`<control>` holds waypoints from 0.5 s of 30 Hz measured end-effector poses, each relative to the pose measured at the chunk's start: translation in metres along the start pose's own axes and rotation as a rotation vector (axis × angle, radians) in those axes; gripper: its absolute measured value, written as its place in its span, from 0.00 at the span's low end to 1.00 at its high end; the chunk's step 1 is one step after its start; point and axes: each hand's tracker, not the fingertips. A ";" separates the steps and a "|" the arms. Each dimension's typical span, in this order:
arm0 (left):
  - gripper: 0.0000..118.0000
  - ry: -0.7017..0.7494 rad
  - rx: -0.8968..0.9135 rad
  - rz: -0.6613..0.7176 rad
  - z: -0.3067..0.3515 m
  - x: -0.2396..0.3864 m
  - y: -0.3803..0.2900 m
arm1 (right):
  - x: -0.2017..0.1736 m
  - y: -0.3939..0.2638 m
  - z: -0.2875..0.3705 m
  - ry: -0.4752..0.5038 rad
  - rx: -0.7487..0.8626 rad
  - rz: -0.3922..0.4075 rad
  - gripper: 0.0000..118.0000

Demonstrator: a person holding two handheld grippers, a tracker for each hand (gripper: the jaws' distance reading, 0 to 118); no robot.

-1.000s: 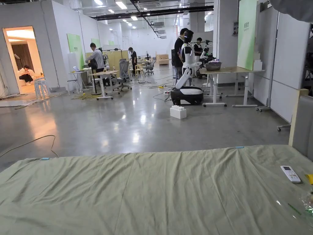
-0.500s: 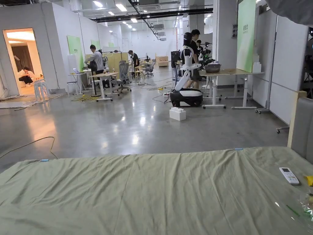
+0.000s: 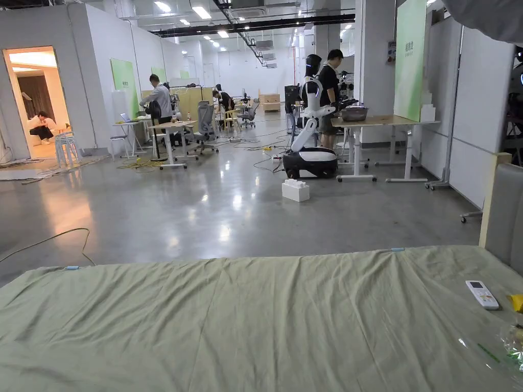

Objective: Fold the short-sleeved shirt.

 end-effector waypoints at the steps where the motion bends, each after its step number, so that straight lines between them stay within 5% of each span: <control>1: 1.00 -0.004 -0.002 -0.001 0.000 0.000 -0.001 | 0.002 -0.001 0.000 -0.030 0.005 -0.034 1.00; 3: 1.00 -0.009 -0.005 0.003 0.000 0.001 -0.002 | 0.007 -0.001 0.000 -0.071 0.012 -0.112 1.00; 7: 1.00 -0.010 -0.018 0.015 -0.003 0.001 -0.003 | 0.020 -0.002 -0.003 0.001 0.014 -0.118 1.00; 10: 1.00 -0.010 -0.021 0.017 -0.004 0.002 -0.005 | 0.036 -0.010 -0.007 0.108 0.131 -0.004 1.00; 15: 1.00 -0.012 0.015 0.027 -0.006 -0.001 -0.009 | 0.035 -0.014 -0.006 0.064 0.152 0.099 1.00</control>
